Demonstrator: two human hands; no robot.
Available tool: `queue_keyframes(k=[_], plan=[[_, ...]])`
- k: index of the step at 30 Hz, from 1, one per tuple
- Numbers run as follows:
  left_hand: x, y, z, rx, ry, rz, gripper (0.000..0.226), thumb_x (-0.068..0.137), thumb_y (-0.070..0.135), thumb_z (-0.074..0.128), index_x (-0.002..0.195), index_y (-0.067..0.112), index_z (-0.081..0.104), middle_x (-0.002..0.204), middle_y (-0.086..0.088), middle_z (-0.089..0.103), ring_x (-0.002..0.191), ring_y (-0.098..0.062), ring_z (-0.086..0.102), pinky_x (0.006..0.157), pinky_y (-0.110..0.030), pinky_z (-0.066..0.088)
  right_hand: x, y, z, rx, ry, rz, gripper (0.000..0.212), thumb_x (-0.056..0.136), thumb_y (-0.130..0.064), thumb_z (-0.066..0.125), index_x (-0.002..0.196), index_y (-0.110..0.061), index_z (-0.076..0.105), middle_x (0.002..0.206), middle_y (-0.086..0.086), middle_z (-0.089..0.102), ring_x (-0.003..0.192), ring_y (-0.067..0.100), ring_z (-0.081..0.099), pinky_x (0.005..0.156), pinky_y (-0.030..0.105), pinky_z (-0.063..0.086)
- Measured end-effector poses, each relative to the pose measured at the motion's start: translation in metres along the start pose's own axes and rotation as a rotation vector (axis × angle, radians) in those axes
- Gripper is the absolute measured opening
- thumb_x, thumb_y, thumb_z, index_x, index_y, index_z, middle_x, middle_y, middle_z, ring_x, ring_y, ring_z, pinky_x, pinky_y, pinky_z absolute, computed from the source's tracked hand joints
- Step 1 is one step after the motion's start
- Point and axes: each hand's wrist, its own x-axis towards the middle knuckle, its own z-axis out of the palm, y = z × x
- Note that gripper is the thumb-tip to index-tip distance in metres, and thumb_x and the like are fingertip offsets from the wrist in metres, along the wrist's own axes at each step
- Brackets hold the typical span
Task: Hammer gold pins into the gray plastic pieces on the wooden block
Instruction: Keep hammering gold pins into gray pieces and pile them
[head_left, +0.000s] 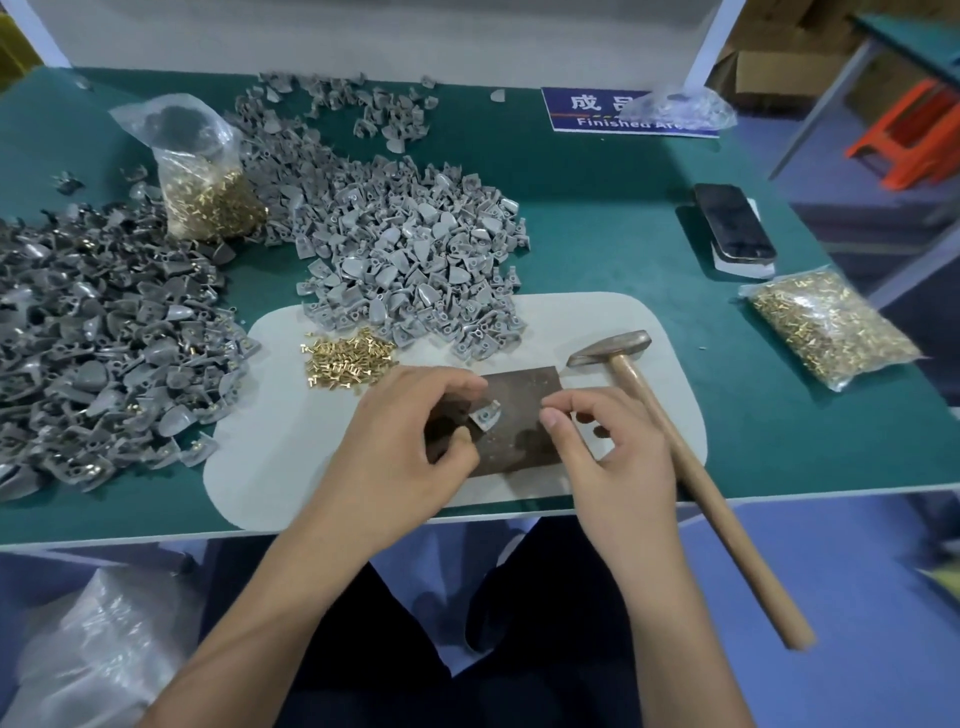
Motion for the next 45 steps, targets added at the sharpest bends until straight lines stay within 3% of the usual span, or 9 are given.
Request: queue_keyframes(k=[7, 11, 16, 23, 26, 30, 34, 40, 45], plan=[[0.014, 0.013, -0.011, 0.184, -0.292, 0.075, 0.056, 0.086, 0.028, 0.050, 0.141, 0.044, 0.052, 0.106, 0.018, 0.055, 0.104, -0.009, 0.047, 0.095, -0.034, 0.041, -0.003, 0.003, 0.005, 0.031, -0.016, 0.054, 0.011, 0.093, -0.024, 0.067, 0.094, -0.034, 0.072, 0.098, -0.013, 0.072, 0.101, 0.015, 0.066, 0.085, 0.027, 0.049], [0.022, 0.013, -0.015, 0.213, -0.360, 0.089, 0.043, 0.094, 0.018, 0.054, 0.129, 0.040, 0.064, 0.101, 0.017, 0.051, 0.102, -0.007, 0.045, 0.095, -0.033, 0.042, -0.001, 0.003, 0.003, 0.039, -0.022, 0.074, 0.013, 0.094, -0.022, 0.068, 0.094, -0.035, 0.071, 0.099, -0.012, 0.072, 0.100, 0.015, 0.066, 0.084, 0.036, 0.053], [0.023, 0.008, -0.016, 0.164, -0.294, 0.014, 0.033, 0.098, 0.020, 0.063, 0.129, 0.031, 0.067, 0.101, 0.012, 0.056, 0.095, -0.007, 0.053, 0.084, -0.022, 0.041, -0.003, -0.001, -0.004, 0.022, 0.000, 0.074, 0.017, 0.094, -0.018, 0.070, 0.092, -0.035, 0.071, 0.097, -0.014, 0.072, 0.098, 0.015, 0.066, 0.083, 0.040, 0.054], [0.026, 0.002, -0.015, 0.126, -0.168, -0.044, 0.010, 0.086, 0.039, 0.077, 0.090, 0.029, 0.076, 0.082, 0.011, 0.057, 0.081, -0.005, 0.053, 0.075, -0.030, 0.046, 0.011, -0.017, -0.005, 0.018, -0.082, 0.025, 0.020, 0.092, -0.012, 0.073, 0.090, -0.031, 0.072, 0.093, -0.017, 0.071, 0.094, 0.012, 0.065, 0.080, 0.025, 0.050], [0.021, 0.000, -0.015, 0.058, -0.150, -0.082, 0.013, 0.086, 0.034, 0.079, 0.097, 0.028, 0.074, 0.083, 0.014, 0.061, 0.082, -0.001, 0.056, 0.070, -0.012, 0.041, 0.018, -0.025, 0.007, -0.008, -0.164, -0.021, 0.017, 0.090, -0.011, 0.075, 0.089, -0.029, 0.074, 0.091, -0.014, 0.070, 0.094, 0.010, 0.064, 0.080, 0.019, 0.046], [0.013, -0.003, -0.019, 0.027, -0.127, -0.069, 0.013, 0.087, 0.022, 0.079, 0.098, 0.027, 0.074, 0.084, 0.014, 0.062, 0.083, 0.001, 0.056, 0.072, -0.010, 0.041, 0.023, -0.027, 0.021, -0.069, -0.242, -0.034, 0.012, 0.089, -0.015, 0.075, 0.088, -0.027, 0.075, 0.090, -0.011, 0.067, 0.092, 0.011, 0.062, 0.083, 0.029, 0.049], [0.013, 0.000, -0.017, 0.052, -0.113, -0.062, 0.012, 0.086, 0.015, 0.077, 0.093, 0.025, 0.078, 0.081, 0.010, 0.059, 0.079, -0.002, 0.052, 0.073, -0.020, 0.043, 0.024, -0.027, 0.027, -0.192, -0.272, -0.033, 0.010, 0.089, -0.020, 0.075, 0.088, -0.030, 0.075, 0.089, -0.012, 0.065, 0.095, 0.014, 0.060, 0.086, 0.040, 0.050], [0.009, -0.003, -0.014, 0.029, -0.081, -0.056, 0.013, 0.086, 0.014, 0.075, 0.089, 0.026, 0.078, 0.079, 0.011, 0.054, 0.080, -0.002, 0.050, 0.073, -0.023, 0.042, 0.022, -0.037, 0.027, -0.350, -0.263, -0.089, 0.010, 0.091, -0.022, 0.073, 0.089, -0.032, 0.075, 0.089, -0.013, 0.058, 0.097, 0.013, 0.055, 0.081, 0.037, 0.049], [0.008, -0.005, -0.012, 0.025, -0.066, -0.055, 0.012, 0.086, 0.016, 0.075, 0.089, 0.028, 0.077, 0.079, 0.014, 0.052, 0.082, 0.001, 0.048, 0.071, -0.014, 0.036, 0.020, -0.042, 0.025, -0.381, -0.260, -0.047, 0.013, 0.090, -0.022, 0.073, 0.083, -0.033, 0.073, 0.075, -0.014, 0.048, 0.088, 0.012, 0.052, 0.071, 0.038, 0.048]])
